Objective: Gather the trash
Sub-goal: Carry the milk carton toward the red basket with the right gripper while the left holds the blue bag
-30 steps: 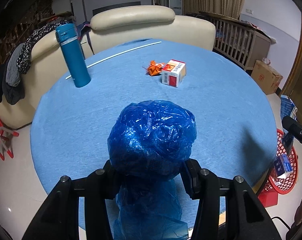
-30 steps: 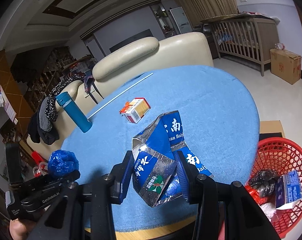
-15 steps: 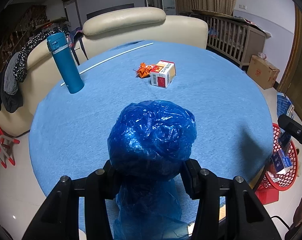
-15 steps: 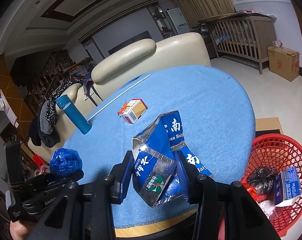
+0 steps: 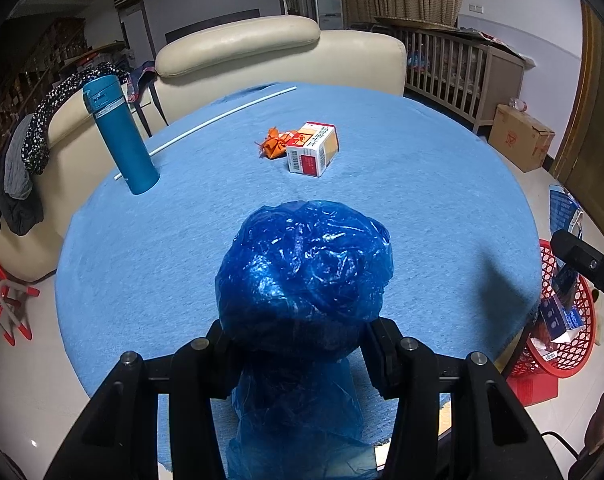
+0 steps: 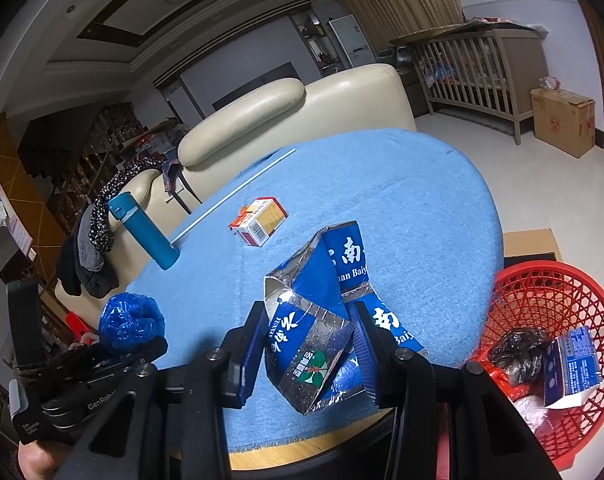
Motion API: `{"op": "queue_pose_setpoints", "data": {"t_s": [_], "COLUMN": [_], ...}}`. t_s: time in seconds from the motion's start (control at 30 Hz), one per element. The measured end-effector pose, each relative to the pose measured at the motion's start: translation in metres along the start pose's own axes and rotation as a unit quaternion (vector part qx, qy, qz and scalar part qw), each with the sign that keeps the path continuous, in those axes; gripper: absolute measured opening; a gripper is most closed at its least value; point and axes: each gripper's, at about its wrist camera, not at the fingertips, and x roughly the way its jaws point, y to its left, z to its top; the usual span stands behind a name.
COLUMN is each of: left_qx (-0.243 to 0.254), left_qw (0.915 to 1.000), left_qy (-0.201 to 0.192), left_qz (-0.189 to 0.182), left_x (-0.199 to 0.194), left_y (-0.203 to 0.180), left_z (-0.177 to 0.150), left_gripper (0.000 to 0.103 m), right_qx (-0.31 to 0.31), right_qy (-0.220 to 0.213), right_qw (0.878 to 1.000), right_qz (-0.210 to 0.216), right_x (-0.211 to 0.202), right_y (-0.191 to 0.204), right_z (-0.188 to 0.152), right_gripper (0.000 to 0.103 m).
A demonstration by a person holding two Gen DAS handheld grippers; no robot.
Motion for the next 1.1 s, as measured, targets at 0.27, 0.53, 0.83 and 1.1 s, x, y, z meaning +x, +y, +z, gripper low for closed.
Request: {"op": "queue_pose_setpoints", "data": {"t_s": [0.27,0.53,0.83,1.1], "left_qx": [0.011,0.03,0.055,0.076], "left_qw": [0.9999,0.9995,0.9983,0.9966], "left_qy": [0.001,0.001,0.001,0.0], "left_qz": [-0.005,-0.009,-0.018,-0.032], "left_x": [0.001,0.002,0.0,-0.003], "left_y": [-0.01,-0.029,-0.056,-0.08], "left_z": [0.001,0.003,0.006,0.007], "left_gripper": [0.052,0.052,0.052,0.051], "right_qx": [0.002,0.016,0.032,0.048], "right_qy": [0.0,-0.003,-0.004,-0.013], "right_qw": [1.0,1.0,0.999,0.999], "right_qz": [-0.003,-0.006,-0.011,-0.02], "right_x": [-0.001,-0.006,-0.012,-0.023], "right_y": [0.0,-0.012,-0.031,-0.052], "right_z": [-0.001,-0.005,-0.01,-0.014], "right_gripper": [0.044,0.044,0.044,0.044]}}
